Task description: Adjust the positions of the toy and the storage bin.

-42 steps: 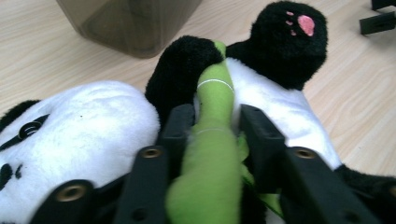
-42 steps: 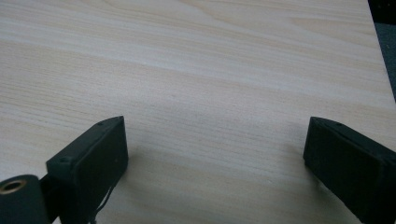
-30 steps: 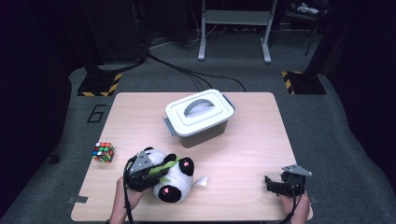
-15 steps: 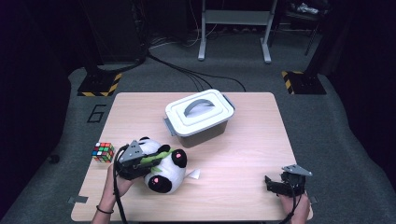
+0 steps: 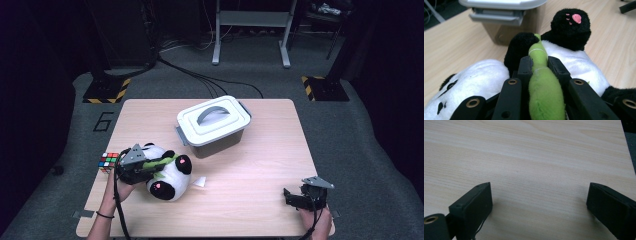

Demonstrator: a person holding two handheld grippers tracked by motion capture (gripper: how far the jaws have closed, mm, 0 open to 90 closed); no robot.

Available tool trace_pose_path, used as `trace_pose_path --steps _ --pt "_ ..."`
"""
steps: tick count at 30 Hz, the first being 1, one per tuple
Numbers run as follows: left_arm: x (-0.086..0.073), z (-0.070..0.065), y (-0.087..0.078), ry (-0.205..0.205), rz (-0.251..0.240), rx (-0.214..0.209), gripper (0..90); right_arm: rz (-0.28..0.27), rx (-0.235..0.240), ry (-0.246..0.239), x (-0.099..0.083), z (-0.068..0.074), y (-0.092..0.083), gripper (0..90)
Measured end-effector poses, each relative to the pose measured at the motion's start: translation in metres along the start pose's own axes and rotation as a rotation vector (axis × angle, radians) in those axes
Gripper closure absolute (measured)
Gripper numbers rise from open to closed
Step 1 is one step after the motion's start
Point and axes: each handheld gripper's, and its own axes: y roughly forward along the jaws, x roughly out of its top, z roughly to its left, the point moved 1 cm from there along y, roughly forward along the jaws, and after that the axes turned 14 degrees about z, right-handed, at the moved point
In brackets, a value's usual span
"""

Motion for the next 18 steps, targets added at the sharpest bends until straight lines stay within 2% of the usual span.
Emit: trace_pose_path --steps 2,3,4,7,10,11,13,14,15,16,17,18 --pt "-0.004 0.001 0.005 -0.006 0.012 -0.01 73.4 0.0 0.0 0.001 0.0 0.0 0.0 5.8" --pt "-0.01 0.004 0.006 -0.032 -0.019 -0.035 73.4 0.0 0.0 0.001 0.0 0.0 0.0 5.9" --pt "-0.011 0.003 0.006 -0.04 -0.027 -0.027 73.3 0.0 0.0 0.0 0.0 0.0 0.0 5.9" --pt "-0.009 0.001 0.004 -0.031 -0.007 -0.014 72.0 0.0 0.0 0.0 0.0 0.0 0.0 5.8" --pt "-0.007 0.001 0.003 -0.05 0.0 -0.008 67.6 0.0 0.0 0.001 0.0 0.0 0.0 5.8" --pt "-0.006 0.002 0.001 -0.063 0.005 -0.002 64.3 0.0 0.0 0.001 0.0 0.0 0.0 5.9" --pt "-0.006 0.002 -0.003 -0.093 -0.01 0.007 51.3 0.0 0.0 0.001 0.0 0.0 0.0 5.9" --pt "-0.006 0.002 -0.003 -0.093 -0.01 0.007 46.6 0.0 0.0 0.0 0.0 0.0 0.0 5.9" --pt "-0.005 0.001 -0.006 -0.102 -0.007 0.015 46.6 0.0 0.0 0.0 0.0 0.0 0.0 5.9" --pt "-0.004 -0.001 -0.012 -0.116 -0.012 0.032 35.1 0.0 0.0 0.0 0.0 0.0 0.0 5.8" --pt "-0.004 -0.001 -0.012 -0.116 -0.012 0.032 31.6 0.0 0.0 0.0 0.0 0.0 0.0 5.8" --pt "-0.005 -0.004 -0.019 -0.124 -0.022 0.051 27.1 0.0 0.0 0.0 0.0 0.0 0.0 5.8"
